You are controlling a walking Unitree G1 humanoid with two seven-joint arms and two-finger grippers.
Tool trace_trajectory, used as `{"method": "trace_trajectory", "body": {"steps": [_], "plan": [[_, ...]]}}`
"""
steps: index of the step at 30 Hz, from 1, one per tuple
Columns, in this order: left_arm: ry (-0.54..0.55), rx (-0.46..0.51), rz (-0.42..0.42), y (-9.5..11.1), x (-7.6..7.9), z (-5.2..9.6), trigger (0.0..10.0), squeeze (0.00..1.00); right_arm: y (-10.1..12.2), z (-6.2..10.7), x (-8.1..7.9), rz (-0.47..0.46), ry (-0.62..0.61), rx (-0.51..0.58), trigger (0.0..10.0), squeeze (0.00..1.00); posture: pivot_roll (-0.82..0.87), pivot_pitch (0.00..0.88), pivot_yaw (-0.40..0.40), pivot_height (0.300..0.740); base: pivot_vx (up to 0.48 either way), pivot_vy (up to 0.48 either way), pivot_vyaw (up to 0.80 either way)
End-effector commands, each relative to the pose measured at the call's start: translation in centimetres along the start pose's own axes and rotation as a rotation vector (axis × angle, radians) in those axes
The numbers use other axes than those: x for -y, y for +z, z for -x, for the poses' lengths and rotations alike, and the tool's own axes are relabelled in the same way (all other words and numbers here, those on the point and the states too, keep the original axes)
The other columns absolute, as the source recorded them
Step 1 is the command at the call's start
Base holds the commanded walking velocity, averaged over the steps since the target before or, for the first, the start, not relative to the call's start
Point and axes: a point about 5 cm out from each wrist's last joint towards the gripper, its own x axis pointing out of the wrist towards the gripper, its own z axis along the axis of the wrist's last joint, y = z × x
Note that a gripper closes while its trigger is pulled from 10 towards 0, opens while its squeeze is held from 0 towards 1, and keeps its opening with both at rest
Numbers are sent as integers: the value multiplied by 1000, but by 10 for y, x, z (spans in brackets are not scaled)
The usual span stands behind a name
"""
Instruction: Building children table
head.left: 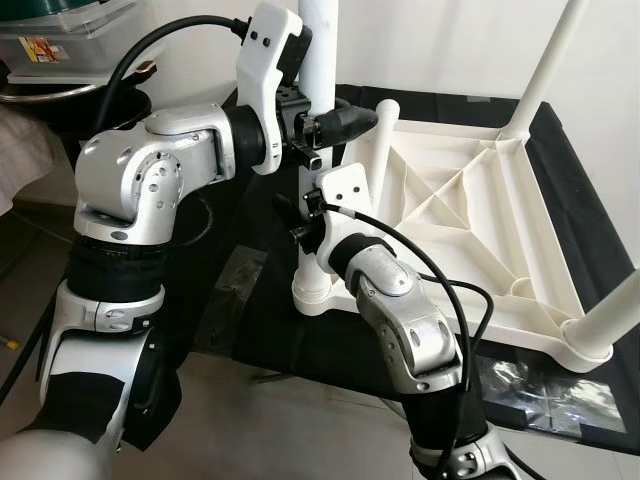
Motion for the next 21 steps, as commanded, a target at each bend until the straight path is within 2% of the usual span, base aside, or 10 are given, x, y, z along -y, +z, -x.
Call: {"method": "trace_trajectory", "body": {"steps": [1, 4, 5, 7, 9, 12, 13, 19, 20, 21], "plan": [[2, -38, 9, -3, 1, -4, 0, 0, 5, -10, -6, 28, 210, 52, 10000, 1000, 89, 147, 0, 740, 0, 0, 0], [-2, -41, 9, -3, 2, -4, 0, 0, 10, -11, 7, 67, 307, 57, 10000, 1000, 93, 152, 2, 740, 0, 0, 0], [-8, -45, 8, -3, 3, -4, 0, 0, 13, -9, 15, 92, 405, 48, 10000, 1000, 108, 163, 2, 740, 0, 0, 0], [-8, -45, 8, -3, 3, -4, 0, 0, 13, -9, 15, 92, 405, 48, 10000, 1000, 108, 163, 2, 740, 0, 0, 0], [-14, -52, 8, -4, 5, -2, 0, 0, 20, -9, 31, 123, 554, 33, 10000, 1000, 119, 173, 3, 740, 0, 0, 0], [-14, -52, 8, -4, 5, -2, 0, 0, 20, -9, 31, 123, 554, 33, 10000, 1000, 119, 173, 3, 740, 0, 0, 0], [-17, -55, 9, -4, 6, -2, 0, 0, 24, -11, 38, 139, 599, 18, 10000, 0, 129, 182, 1, 740, 0, 0, 0], [-28, -64, 9, -4, 8, -1, 0, 0, 27, -16, 48, 120, 647, -24, 10000, 0, 141, 190, 1, 740, 0, 0, 0], [-35, -68, 8, -4, 9, 0, 0, 0, 26, -17, 51, 86, 670, -43, 5882, 0, 144, 194, -2, 740, 0, 0, 0], [-42, -69, 7, -4, 10, 0, 0, 0, 23, -17, 51, 53, 687, -54, 0, 0, 145, 196, -2, 740, 0, 0, 0]]}}
